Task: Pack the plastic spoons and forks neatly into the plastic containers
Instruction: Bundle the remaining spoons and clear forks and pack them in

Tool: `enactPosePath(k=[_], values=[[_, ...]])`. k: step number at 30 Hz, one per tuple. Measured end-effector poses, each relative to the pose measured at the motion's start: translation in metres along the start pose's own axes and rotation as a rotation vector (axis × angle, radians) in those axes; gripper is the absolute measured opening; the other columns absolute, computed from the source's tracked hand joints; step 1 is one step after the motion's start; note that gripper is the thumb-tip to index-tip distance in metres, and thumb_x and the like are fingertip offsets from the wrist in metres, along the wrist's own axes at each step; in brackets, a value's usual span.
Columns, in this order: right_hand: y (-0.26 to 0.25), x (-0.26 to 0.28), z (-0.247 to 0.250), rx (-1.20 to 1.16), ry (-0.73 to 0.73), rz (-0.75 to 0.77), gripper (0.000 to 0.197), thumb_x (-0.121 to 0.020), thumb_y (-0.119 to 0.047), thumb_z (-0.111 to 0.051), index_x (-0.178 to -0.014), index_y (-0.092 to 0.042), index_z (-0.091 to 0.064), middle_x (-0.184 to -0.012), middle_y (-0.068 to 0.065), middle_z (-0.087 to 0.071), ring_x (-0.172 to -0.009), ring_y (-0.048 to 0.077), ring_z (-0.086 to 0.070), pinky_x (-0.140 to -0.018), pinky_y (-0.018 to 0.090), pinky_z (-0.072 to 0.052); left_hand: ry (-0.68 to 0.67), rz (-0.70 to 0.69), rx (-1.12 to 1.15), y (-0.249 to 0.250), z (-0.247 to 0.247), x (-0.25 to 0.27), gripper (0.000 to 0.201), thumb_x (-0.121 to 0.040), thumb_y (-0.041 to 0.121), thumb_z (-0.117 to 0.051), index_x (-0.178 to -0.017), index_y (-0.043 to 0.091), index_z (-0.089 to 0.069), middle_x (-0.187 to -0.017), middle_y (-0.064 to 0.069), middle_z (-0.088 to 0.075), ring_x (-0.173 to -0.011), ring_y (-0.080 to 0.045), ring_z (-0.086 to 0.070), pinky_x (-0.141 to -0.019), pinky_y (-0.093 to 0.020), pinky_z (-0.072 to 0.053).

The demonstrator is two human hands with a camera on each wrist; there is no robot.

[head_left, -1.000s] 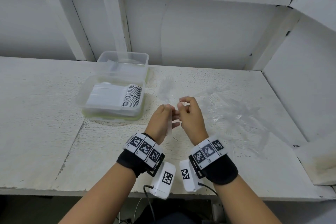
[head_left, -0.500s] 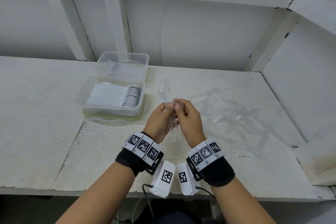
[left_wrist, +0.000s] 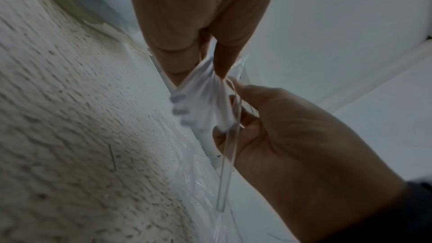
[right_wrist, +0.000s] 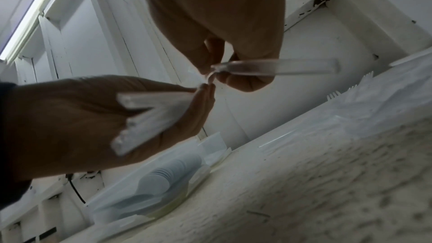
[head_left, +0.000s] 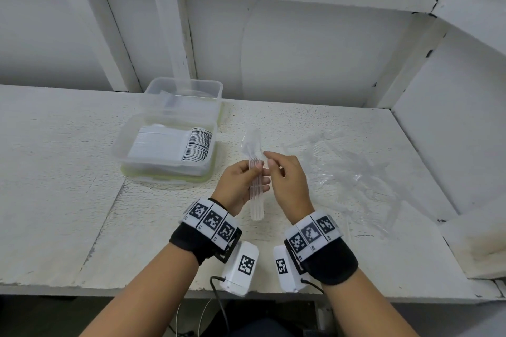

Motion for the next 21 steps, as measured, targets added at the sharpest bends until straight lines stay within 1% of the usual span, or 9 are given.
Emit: enactPosePath(k=[3,5,8,9,12,14,15,18,21], values=[[0.001,-0.001,0.009,-0.020,0.147,0.018,0.019,-0.095,-0.013,-0.050,-0.107,-0.019,-0.063,-0.099,0.001,-0.056,-0.078,-0.001,-0.050,-0.067,-0.001,-0.036,0.027,0.001,-0.002,-0.001,0.001,0.000,0.011,-0.095,0.012,-0.050,-0.096,0.004,-0.059,-0.092,-0.013,-0.065,-0.081,-0.021,-0.064,-0.071,-0.028,-0.056],[0.004,-0.002,0.009,-0.047,0.191,0.004,0.015,-0.093,-0.013,-0.053,-0.103,-0.019,-0.063,-0.098,-0.001,-0.060,-0.082,0.002,-0.053,-0.072,0.001,-0.038,0.023,-0.002,-0.002,-0.002,-0.001,0.001,0.010,-0.095,0.011,-0.050,-0.096,0.007,-0.059,-0.092,-0.010,-0.067,-0.083,-0.018,-0.065,-0.077,-0.030,-0.054],[0.006,-0.004,0.004,-0.028,0.173,-0.011,0.014,-0.091,-0.016,-0.057,-0.102,-0.016,-0.066,-0.097,-0.005,-0.063,-0.097,0.014,-0.057,-0.084,0.020,-0.046,-0.031,-0.011,0.012,-0.001,-0.009,0.003,0.015,-0.096,0.010,-0.047,-0.094,0.006,-0.061,-0.088,-0.007,-0.069,-0.083,-0.017,-0.066,-0.084,-0.035,-0.052],[0.006,-0.004,0.003,-0.001,0.167,0.004,0.015,-0.090,-0.016,-0.058,-0.102,-0.015,-0.067,-0.096,-0.005,-0.062,-0.099,0.016,-0.056,-0.083,0.020,-0.045,-0.049,-0.010,0.024,0.000,-0.012,0.004,0.017,-0.097,0.010,-0.045,-0.092,0.006,-0.061,-0.086,-0.006,-0.069,-0.080,-0.016,-0.066,-0.080,-0.033,-0.053],[0.006,-0.006,-0.001,0.030,0.170,0.043,0.015,-0.089,-0.016,-0.060,-0.100,-0.013,-0.070,-0.100,-0.002,-0.059,-0.101,0.015,-0.050,-0.071,0.002,-0.037,-0.086,0.007,0.047,0.004,-0.016,0.006,0.020,-0.098,0.011,-0.043,-0.091,0.005,-0.061,-0.087,-0.009,-0.068,-0.074,-0.014,-0.067,-0.068,-0.025,-0.056],[0.007,-0.007,-0.003,0.008,0.164,0.040,0.016,-0.089,-0.018,-0.060,-0.100,-0.012,-0.071,-0.102,-0.005,-0.051,-0.105,0.017,-0.048,-0.071,0.001,-0.038,-0.108,0.027,0.025,0.005,-0.015,0.007,0.020,-0.099,0.014,-0.042,-0.094,0.005,-0.059,-0.091,-0.012,-0.067,-0.072,-0.014,-0.068,-0.064,-0.026,-0.057],[0.007,-0.008,-0.004,-0.015,0.152,0.039,0.017,-0.090,-0.019,-0.059,-0.099,-0.011,-0.071,-0.100,-0.008,-0.049,-0.107,0.019,-0.048,-0.076,0.005,-0.041,-0.120,0.039,0.009,0.006,-0.015,0.008,0.021,-0.099,0.015,-0.041,-0.095,0.005,-0.058,-0.090,-0.011,-0.066,-0.069,-0.014,-0.068,-0.061,-0.026,-0.056],[0.005,-0.009,-0.008,-0.071,0.088,0.032,0.019,-0.093,-0.021,-0.055,-0.100,-0.014,-0.071,-0.096,-0.016,-0.045,-0.106,0.020,-0.051,-0.091,0.032,-0.048,-0.145,0.073,-0.021,0.008,-0.014,0.010,0.021,-0.100,0.020,-0.039,-0.100,0.006,-0.055,-0.084,-0.009,-0.063,-0.064,-0.014,-0.065,-0.058,-0.030,-0.057],[0.001,-0.012,-0.007,-0.050,0.017,0.041,0.017,-0.092,-0.018,-0.056,-0.102,-0.019,-0.069,-0.097,-0.014,-0.051,-0.099,0.009,-0.055,-0.089,0.029,-0.049,-0.145,0.070,-0.044,0.012,-0.012,0.009,0.019,-0.099,0.022,-0.041,-0.099,0.010,-0.056,-0.083,-0.008,-0.061,-0.070,-0.018,-0.062,-0.066,-0.034,-0.058]])
Point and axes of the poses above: each hand's wrist, its own x-axis away from the middle knuckle, its own z-axis out of the back of the hand, y = z × x, the point moved 6 cm from there along -x, towards the middle knuckle
